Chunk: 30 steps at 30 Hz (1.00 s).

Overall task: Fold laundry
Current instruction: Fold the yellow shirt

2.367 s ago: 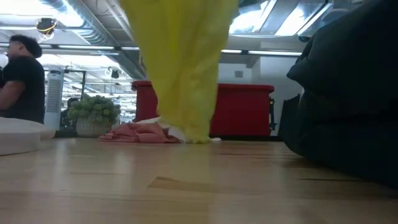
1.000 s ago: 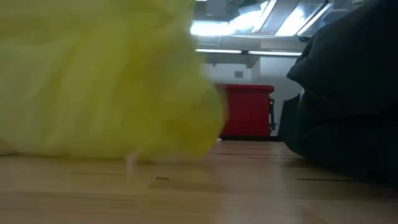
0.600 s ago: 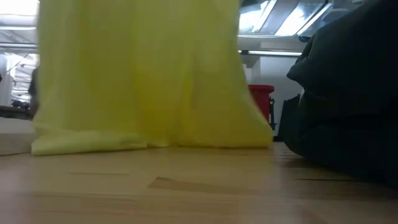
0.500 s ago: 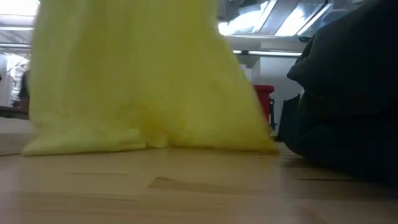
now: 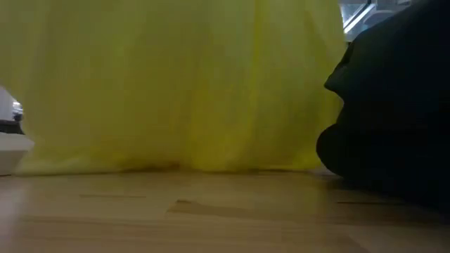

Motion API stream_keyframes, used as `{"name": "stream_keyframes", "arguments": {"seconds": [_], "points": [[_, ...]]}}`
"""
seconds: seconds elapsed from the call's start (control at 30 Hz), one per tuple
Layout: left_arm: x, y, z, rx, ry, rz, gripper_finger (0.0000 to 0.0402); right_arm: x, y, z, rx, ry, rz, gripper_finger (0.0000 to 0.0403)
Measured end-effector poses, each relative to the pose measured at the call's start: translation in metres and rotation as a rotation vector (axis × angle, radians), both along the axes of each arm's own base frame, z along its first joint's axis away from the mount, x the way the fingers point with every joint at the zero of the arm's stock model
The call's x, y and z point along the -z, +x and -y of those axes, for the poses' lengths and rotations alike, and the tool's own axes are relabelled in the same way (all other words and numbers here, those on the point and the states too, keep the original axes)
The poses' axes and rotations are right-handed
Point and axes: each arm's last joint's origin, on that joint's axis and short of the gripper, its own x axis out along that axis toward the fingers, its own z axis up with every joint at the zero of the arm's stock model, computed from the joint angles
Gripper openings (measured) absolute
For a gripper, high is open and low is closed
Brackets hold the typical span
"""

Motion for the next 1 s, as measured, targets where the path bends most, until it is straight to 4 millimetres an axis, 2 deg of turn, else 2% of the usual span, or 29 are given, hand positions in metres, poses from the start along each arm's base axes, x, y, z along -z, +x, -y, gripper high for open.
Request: {"name": "stream_keyframes", "arguments": {"seconds": [0.1,0.17,0.23,0.37,0.5,0.57,0.63,0.7,0.77,0.87,1.0], "points": [[0.002,-0.016,-0.015,-0.164,-0.008,-0.022,0.0,0.005,0.001,0.014,0.09,-0.007,-0.041,0.0],[0.001,-0.023,-0.021,-0.192,-0.029,-0.02,0.0,0.004,0.002,0.016,0.008,0.009,-0.022,0.0],[0.0,-0.025,-0.022,-0.158,-0.05,-0.007,0.0,0.0,0.003,0.011,-0.151,0.038,0.018,0.0],[-0.004,-0.028,-0.01,0.198,-0.139,0.021,0.0,-0.009,0.008,-0.021,-0.503,0.098,0.097,0.0],[-0.015,-0.024,0.02,0.653,-0.275,0.069,0.0,-0.026,0.002,-0.066,-0.755,0.092,0.251,0.0],[-0.015,-0.015,0.042,0.766,-0.271,0.071,0.0,-0.028,0.001,-0.082,-0.829,0.089,0.28,0.0],[-0.009,-0.008,0.056,0.784,-0.226,0.021,0.0,-0.027,0.001,-0.085,-0.84,0.088,0.28,0.0],[-0.007,-0.009,0.056,0.729,-0.188,0.002,0.0,-0.025,0.002,-0.075,-0.776,0.091,0.247,0.0],[-0.009,-0.013,0.048,0.603,-0.159,0.022,0.0,-0.022,0.002,-0.06,-0.682,0.097,0.209,0.0],[-0.011,-0.018,0.035,0.343,-0.111,0.055,0.0,-0.018,0.004,-0.033,-0.487,0.093,0.162,0.0],[-0.003,-0.021,0.022,-0.016,-0.035,-0.013,0.0,-0.006,0.007,-0.004,-0.237,0.062,0.073,0.0]]}}
